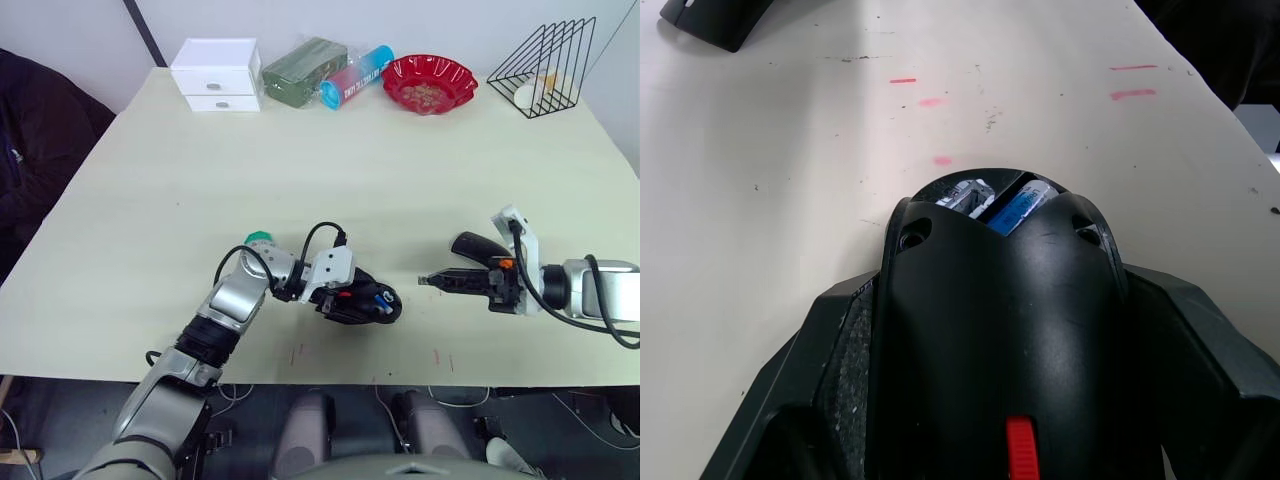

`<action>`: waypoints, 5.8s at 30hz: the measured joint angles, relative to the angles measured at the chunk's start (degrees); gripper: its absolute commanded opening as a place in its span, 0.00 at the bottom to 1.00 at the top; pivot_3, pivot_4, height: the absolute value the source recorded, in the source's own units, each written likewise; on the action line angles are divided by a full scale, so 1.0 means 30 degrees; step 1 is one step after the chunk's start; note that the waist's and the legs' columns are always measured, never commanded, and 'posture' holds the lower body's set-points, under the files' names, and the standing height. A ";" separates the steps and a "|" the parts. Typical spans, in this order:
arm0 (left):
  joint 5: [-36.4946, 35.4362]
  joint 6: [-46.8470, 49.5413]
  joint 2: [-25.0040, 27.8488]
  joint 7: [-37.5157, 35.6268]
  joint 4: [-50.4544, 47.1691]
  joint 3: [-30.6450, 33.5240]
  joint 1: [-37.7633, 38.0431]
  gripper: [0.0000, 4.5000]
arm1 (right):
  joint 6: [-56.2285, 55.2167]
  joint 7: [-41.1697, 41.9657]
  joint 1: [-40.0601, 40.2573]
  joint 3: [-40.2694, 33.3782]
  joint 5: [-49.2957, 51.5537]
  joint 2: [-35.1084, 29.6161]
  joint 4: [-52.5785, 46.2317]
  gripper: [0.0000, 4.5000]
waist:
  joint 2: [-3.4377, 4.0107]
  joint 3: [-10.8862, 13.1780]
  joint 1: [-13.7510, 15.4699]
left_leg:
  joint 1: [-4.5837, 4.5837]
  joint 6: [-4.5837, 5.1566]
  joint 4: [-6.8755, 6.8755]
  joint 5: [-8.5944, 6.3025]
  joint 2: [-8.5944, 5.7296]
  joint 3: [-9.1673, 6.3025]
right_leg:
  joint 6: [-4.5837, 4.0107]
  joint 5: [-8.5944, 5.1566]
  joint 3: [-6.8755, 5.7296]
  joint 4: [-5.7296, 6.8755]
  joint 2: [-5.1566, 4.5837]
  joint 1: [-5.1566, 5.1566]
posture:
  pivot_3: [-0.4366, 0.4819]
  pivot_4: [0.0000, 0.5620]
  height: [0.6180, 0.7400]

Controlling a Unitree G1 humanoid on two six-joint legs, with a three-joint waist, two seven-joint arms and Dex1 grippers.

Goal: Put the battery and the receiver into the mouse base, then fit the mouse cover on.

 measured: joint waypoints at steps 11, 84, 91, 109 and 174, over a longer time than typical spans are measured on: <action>0.0118 0.2181 0.0194 0.0870 -0.1431 -0.0155 0.0026 0.66 | -0.0341 0.4477 -0.0942 0.0451 -0.6422 -0.1633 -0.3314 0.00 | 0.0011 0.0003 -0.0014 | 0.0004 0.0000 0.0004 0.0000 -0.0005 -0.0010 | 0.0000 -0.0001 -0.0006 0.0005 0.0002 -0.0001 | 0.48 0.27 1.00; 0.0741 0.2919 -0.0420 0.3456 -0.3390 -0.0830 0.1372 0.66 | 0.4054 -1.5585 -1.4211 1.4262 0.4194 0.3289 0.3206 0.00 | 0.0019 -0.0006 0.0127 | -0.0011 0.0002 0.0007 0.0000 0.0012 -0.0025 | -0.0003 0.0000 -0.0049 0.0004 -0.0053 0.0003 | 0.48 0.27 1.00; 0.0740 0.2920 -0.0417 0.3481 -0.3387 -0.0830 0.1386 0.66 | 0.3644 -1.5939 -1.4210 1.4537 0.4367 0.3289 0.3144 0.00 | 0.0020 -0.0007 0.0126 | -0.0011 0.0002 0.0006 0.0000 0.0016 -0.0025 | -0.0003 0.0000 -0.0049 0.0004 -0.0053 0.0003 | 0.48 0.27 1.00; 0.0732 0.2907 -0.0249 0.3490 -0.3311 -0.0772 0.1423 0.66 | 0.3507 -1.6642 -1.4331 1.4753 0.4503 0.4121 0.3758 0.00 | 0.0026 -0.0060 -0.0070 | 0.0013 0.0004 0.0005 0.0001 0.0023 -0.0030 | -0.0004 0.0000 -0.0047 0.0016 -0.0049 0.0015 | 0.48 0.27 1.00; 0.0728 0.3146 -0.0241 0.3380 -0.3418 -0.0818 0.1408 0.66 | 0.2621 -1.7301 -1.3910 1.5490 0.4509 0.3455 0.2208 0.00 | 0.0024 -0.0108 -0.0069 | 0.0006 0.0006 -0.0031 0.0000 0.0044 -0.0031 | -0.0010 -0.0004 -0.0056 -0.0033 -0.0056 0.0021 | 0.48 0.27 1.00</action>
